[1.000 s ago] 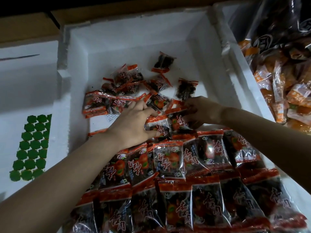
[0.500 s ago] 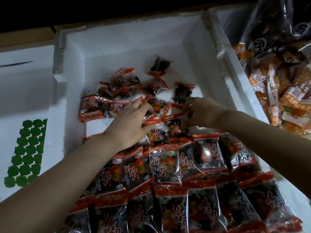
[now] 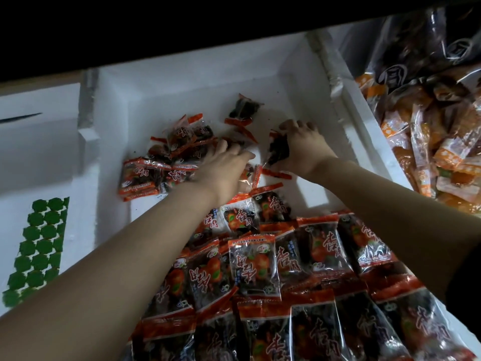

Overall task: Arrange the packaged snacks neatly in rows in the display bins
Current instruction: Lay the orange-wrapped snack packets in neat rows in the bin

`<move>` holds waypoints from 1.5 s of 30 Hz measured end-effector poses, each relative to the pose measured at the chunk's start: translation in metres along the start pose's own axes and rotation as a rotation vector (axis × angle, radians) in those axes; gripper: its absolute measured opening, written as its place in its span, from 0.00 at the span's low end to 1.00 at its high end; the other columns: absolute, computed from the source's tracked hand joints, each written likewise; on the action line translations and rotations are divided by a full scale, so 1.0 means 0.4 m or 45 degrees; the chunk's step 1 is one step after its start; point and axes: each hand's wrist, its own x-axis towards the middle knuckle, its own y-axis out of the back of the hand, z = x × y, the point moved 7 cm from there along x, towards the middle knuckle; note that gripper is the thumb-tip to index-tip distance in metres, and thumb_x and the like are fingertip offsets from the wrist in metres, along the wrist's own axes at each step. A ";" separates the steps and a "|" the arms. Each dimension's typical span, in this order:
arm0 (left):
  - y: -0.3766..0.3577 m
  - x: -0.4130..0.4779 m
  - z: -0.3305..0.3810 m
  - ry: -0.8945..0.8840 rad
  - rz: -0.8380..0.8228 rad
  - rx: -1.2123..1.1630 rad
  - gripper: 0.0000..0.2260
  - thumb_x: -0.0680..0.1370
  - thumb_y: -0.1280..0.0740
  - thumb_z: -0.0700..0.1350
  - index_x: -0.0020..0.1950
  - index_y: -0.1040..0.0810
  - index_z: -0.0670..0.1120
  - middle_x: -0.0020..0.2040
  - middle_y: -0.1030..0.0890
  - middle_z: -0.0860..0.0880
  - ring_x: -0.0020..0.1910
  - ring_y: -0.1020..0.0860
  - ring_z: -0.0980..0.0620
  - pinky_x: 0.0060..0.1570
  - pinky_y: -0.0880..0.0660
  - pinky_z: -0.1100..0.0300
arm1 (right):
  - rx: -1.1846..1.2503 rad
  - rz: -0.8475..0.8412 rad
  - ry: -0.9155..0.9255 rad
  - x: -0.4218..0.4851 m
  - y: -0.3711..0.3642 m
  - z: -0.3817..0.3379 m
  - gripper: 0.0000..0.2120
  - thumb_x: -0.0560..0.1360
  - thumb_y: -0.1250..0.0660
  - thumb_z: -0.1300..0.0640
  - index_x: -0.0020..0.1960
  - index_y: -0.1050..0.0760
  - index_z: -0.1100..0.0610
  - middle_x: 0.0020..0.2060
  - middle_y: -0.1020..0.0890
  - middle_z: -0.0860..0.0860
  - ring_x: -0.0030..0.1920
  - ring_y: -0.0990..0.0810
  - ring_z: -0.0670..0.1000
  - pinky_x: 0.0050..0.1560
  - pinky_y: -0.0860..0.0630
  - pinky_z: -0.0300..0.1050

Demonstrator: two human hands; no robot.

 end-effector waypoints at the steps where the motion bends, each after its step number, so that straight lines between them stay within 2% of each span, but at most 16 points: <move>1: 0.003 0.004 0.000 0.035 0.011 0.033 0.30 0.75 0.32 0.51 0.74 0.39 0.49 0.68 0.34 0.45 0.69 0.42 0.44 0.68 0.45 0.50 | 0.003 0.026 0.013 -0.003 0.008 -0.003 0.36 0.67 0.26 0.48 0.68 0.36 0.61 0.63 0.30 0.59 0.63 0.33 0.61 0.61 0.33 0.52; 5: 0.033 0.003 -0.002 0.112 0.212 -0.036 0.22 0.72 0.29 0.53 0.64 0.27 0.48 0.63 0.29 0.47 0.65 0.39 0.46 0.65 0.45 0.54 | 0.070 0.163 0.107 -0.033 0.056 -0.004 0.24 0.70 0.27 0.53 0.61 0.29 0.60 0.55 0.24 0.59 0.54 0.25 0.61 0.49 0.30 0.49; 8: 0.061 -0.024 -0.004 0.081 0.429 -0.180 0.13 0.73 0.29 0.50 0.55 0.25 0.47 0.57 0.23 0.50 0.60 0.32 0.48 0.58 0.40 0.56 | 0.086 0.218 0.114 -0.057 0.108 0.020 0.20 0.71 0.28 0.54 0.59 0.28 0.58 0.53 0.21 0.58 0.53 0.23 0.61 0.49 0.27 0.50; 11: 0.082 -0.055 -0.021 0.104 0.548 -0.446 0.07 0.75 0.30 0.46 0.51 0.23 0.48 0.48 0.20 0.53 0.44 0.24 0.52 0.40 0.31 0.61 | 0.068 0.003 0.119 -0.070 0.119 0.048 0.18 0.71 0.28 0.55 0.58 0.28 0.57 0.51 0.21 0.56 0.53 0.23 0.58 0.51 0.27 0.48; 13: 0.097 -0.069 -0.028 0.104 0.601 -0.559 0.06 0.75 0.30 0.48 0.51 0.21 0.49 0.46 0.20 0.54 0.35 0.27 0.56 0.32 0.35 0.64 | -0.015 -0.297 0.156 -0.081 0.081 0.053 0.12 0.73 0.30 0.55 0.54 0.27 0.56 0.47 0.22 0.54 0.51 0.22 0.56 0.48 0.29 0.44; 15: 0.104 -0.077 -0.030 0.109 0.634 -0.729 0.06 0.75 0.30 0.48 0.50 0.20 0.49 0.44 0.21 0.54 0.35 0.26 0.58 0.33 0.33 0.67 | -0.018 -0.565 0.148 -0.099 0.026 0.051 0.08 0.76 0.34 0.57 0.52 0.28 0.58 0.46 0.24 0.54 0.48 0.24 0.53 0.44 0.32 0.43; 17: 0.109 -0.085 -0.027 0.124 0.662 -0.890 0.04 0.74 0.29 0.47 0.47 0.20 0.50 0.43 0.20 0.55 0.40 0.23 0.58 0.40 0.28 0.68 | 0.044 -0.702 0.107 -0.110 -0.019 0.046 0.05 0.78 0.38 0.59 0.53 0.30 0.59 0.46 0.24 0.54 0.46 0.25 0.53 0.43 0.32 0.44; 20: 0.113 -0.099 -0.014 0.131 0.692 -1.063 0.03 0.74 0.29 0.46 0.45 0.21 0.50 0.41 0.20 0.55 0.42 0.22 0.59 0.42 0.28 0.70 | 0.086 -0.753 0.071 -0.102 -0.057 0.044 0.09 0.80 0.40 0.60 0.60 0.31 0.60 0.50 0.23 0.57 0.50 0.24 0.55 0.48 0.29 0.46; 24: 0.127 -0.124 0.000 0.124 0.746 -1.181 0.03 0.75 0.30 0.45 0.47 0.21 0.48 0.43 0.18 0.52 0.42 0.20 0.57 0.40 0.27 0.71 | 0.105 -0.828 0.065 -0.092 -0.076 0.053 0.09 0.80 0.42 0.59 0.59 0.32 0.59 0.47 0.25 0.54 0.46 0.27 0.52 0.42 0.31 0.42; 26: 0.128 -0.136 0.006 0.139 0.732 -1.250 0.02 0.76 0.31 0.45 0.45 0.23 0.51 0.40 0.19 0.58 0.40 0.21 0.62 0.38 0.28 0.71 | 0.130 -0.847 0.075 -0.092 -0.077 0.053 0.06 0.80 0.42 0.59 0.57 0.33 0.56 0.47 0.25 0.53 0.47 0.25 0.54 0.45 0.28 0.43; 28: 0.121 -0.145 0.014 0.159 0.686 -1.340 0.10 0.76 0.31 0.44 0.40 0.27 0.57 0.31 0.22 0.68 0.33 0.24 0.70 0.33 0.32 0.77 | 0.184 -0.841 0.101 -0.092 -0.073 0.051 0.09 0.80 0.41 0.59 0.60 0.32 0.55 0.50 0.24 0.53 0.53 0.24 0.55 0.55 0.26 0.50; 30: 0.113 -0.153 0.021 0.165 0.664 -1.397 0.15 0.77 0.32 0.43 0.39 0.32 0.61 0.26 0.28 0.73 0.29 0.28 0.76 0.32 0.34 0.81 | 0.216 -0.811 0.116 -0.090 -0.065 0.053 0.11 0.80 0.40 0.60 0.62 0.31 0.55 0.51 0.24 0.52 0.54 0.24 0.55 0.58 0.27 0.51; 35: 0.105 -0.162 0.014 0.201 0.714 -1.495 0.05 0.77 0.32 0.43 0.44 0.23 0.54 0.39 0.19 0.59 0.37 0.22 0.67 0.38 0.29 0.77 | 0.242 -0.775 0.124 -0.096 -0.072 0.040 0.14 0.79 0.41 0.61 0.65 0.32 0.59 0.51 0.25 0.52 0.53 0.27 0.51 0.51 0.32 0.43; 38: 0.100 -0.161 0.022 0.232 0.710 -1.520 0.06 0.77 0.32 0.44 0.42 0.23 0.54 0.37 0.18 0.60 0.37 0.22 0.67 0.39 0.28 0.76 | 0.218 -0.741 0.158 -0.096 -0.085 0.028 0.13 0.79 0.41 0.64 0.63 0.30 0.60 0.50 0.25 0.53 0.50 0.28 0.50 0.47 0.35 0.39; 41: 0.090 -0.155 0.025 0.262 0.691 -1.545 0.04 0.77 0.32 0.45 0.45 0.20 0.46 0.41 0.17 0.50 0.40 0.21 0.60 0.40 0.26 0.70 | 0.250 -0.751 0.152 -0.094 -0.083 0.029 0.12 0.79 0.40 0.63 0.62 0.30 0.62 0.48 0.25 0.52 0.50 0.27 0.51 0.43 0.34 0.38; 45: 0.086 -0.151 0.028 0.284 0.683 -1.543 0.03 0.77 0.32 0.45 0.46 0.20 0.47 0.43 0.17 0.50 0.41 0.20 0.57 0.42 0.25 0.67 | 0.308 -0.741 0.171 -0.109 -0.078 0.029 0.12 0.79 0.40 0.62 0.62 0.30 0.61 0.48 0.26 0.51 0.50 0.28 0.49 0.43 0.33 0.37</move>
